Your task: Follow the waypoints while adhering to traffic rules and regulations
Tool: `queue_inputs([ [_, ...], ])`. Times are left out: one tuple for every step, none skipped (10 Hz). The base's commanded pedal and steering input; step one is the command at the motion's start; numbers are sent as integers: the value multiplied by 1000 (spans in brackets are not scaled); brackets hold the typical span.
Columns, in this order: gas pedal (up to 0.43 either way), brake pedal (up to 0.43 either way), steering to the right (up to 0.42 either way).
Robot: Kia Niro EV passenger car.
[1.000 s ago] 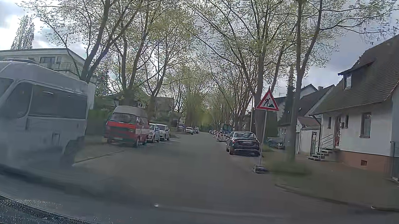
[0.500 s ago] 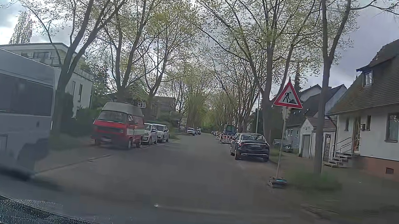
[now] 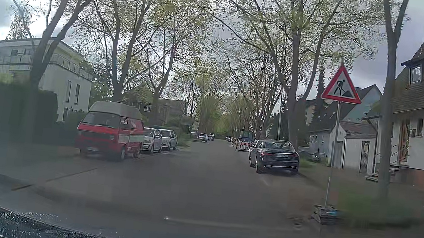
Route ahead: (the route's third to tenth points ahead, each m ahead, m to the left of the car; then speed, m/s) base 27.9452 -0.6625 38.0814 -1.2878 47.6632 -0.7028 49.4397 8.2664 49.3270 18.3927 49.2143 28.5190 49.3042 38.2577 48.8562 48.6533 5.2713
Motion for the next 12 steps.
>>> queue_inputs([
  [130, 0, -1],
  [130, 0, -6],
  [130, 0, -6],
  [130, 0, -1],
  [130, 0, -1],
  [118, 0, -1],
  [118, 0, -1],
  [118, 0, -1],
  [118, 0, -1],
  [118, 0, -1],
  [118, 0, -1],
  [118, 0, 0],
])
